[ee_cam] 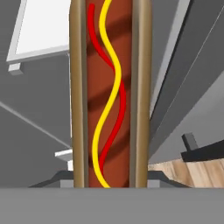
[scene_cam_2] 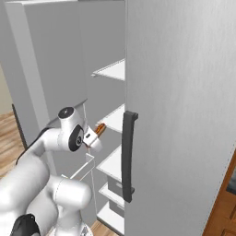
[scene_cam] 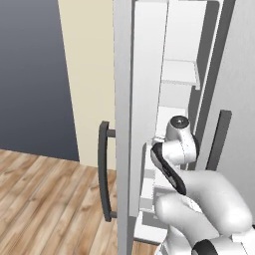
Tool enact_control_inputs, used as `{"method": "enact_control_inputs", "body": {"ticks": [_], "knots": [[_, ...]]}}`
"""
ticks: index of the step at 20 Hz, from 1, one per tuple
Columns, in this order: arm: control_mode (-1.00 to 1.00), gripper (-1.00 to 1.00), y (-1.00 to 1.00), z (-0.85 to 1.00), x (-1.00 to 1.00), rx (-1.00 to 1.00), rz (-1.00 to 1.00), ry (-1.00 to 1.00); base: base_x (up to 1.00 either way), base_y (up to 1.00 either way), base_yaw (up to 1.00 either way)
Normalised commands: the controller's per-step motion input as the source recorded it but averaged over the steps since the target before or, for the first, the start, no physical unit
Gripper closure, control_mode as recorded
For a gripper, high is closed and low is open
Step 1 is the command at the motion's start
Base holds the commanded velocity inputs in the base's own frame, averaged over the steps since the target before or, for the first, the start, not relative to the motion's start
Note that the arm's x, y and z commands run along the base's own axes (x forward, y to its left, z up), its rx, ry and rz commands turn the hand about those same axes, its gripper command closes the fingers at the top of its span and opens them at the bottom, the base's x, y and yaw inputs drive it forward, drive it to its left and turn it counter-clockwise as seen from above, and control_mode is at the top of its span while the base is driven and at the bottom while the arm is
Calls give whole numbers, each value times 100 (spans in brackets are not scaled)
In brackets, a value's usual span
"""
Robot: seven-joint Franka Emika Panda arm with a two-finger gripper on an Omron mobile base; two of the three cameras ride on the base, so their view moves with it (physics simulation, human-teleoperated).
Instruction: Store the hot dog in the freezer for long-term storage. Close the freezer door after placing the cooked food.
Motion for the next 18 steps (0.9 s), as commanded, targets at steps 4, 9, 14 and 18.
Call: {"method": "enact_control_inputs", "body": {"ticks": [4, 9, 14, 18], "knots": [[-100, 100, -3, -9, 69, 0, 0, -2, 0, 0, 0], [-100, 100, -19, -6, 55, 0, 0, 2, 0, 0, 0], [-100, 100, -17, 0, 43, 0, 0, 6, 0, 0, 0], [-100, 100, -4, 0, 43, 0, 0, 5, 0, 0, 0]]}}
